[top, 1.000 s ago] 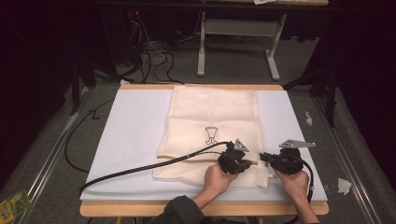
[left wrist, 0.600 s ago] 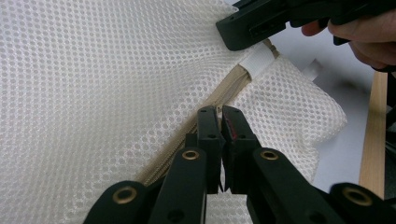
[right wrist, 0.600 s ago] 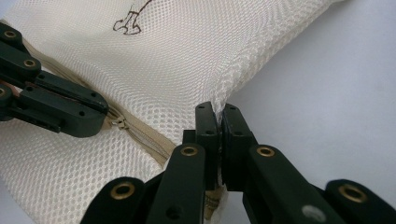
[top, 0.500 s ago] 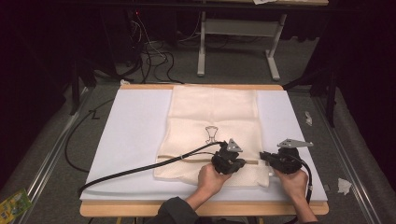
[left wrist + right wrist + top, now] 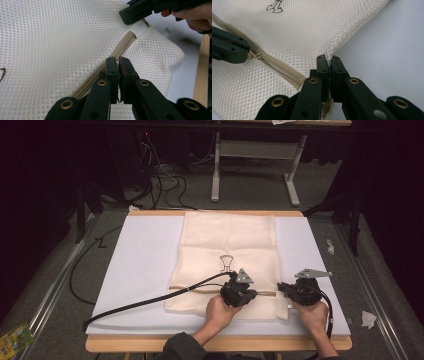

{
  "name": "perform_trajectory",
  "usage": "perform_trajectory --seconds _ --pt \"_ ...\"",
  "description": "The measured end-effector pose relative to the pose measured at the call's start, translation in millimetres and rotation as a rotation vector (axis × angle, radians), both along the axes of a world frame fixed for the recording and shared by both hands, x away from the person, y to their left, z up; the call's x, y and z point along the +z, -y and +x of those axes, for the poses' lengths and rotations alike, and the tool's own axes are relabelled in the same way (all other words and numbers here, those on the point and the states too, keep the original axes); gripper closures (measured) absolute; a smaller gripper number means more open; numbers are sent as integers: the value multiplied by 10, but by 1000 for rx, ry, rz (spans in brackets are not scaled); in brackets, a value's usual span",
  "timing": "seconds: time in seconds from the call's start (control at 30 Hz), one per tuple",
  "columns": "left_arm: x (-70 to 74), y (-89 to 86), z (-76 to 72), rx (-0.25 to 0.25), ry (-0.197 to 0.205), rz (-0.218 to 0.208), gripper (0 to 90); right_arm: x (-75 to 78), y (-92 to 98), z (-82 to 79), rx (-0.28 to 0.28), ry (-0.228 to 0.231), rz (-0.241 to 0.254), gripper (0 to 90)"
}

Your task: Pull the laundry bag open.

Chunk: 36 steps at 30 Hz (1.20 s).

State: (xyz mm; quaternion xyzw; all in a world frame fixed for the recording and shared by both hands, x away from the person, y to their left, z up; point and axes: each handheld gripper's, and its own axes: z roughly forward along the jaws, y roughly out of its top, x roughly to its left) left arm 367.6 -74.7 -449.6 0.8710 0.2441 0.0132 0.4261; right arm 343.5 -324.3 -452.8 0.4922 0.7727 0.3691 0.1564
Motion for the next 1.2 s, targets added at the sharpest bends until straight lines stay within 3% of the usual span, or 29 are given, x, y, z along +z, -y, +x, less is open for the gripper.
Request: perform_trajectory --seconds 0.37,0.6,1.2 --pt "4 -94 29 7 -20 -11 871 -9 -5 7 2 -1 -7 884" --pt "18 -150 22 0 -5 1 871 -9 -8 13 -1 -10 -7 884" --pt "40 -327 72 23 -29 -37 871 -15 -9 29 -5 -11 -7 884"
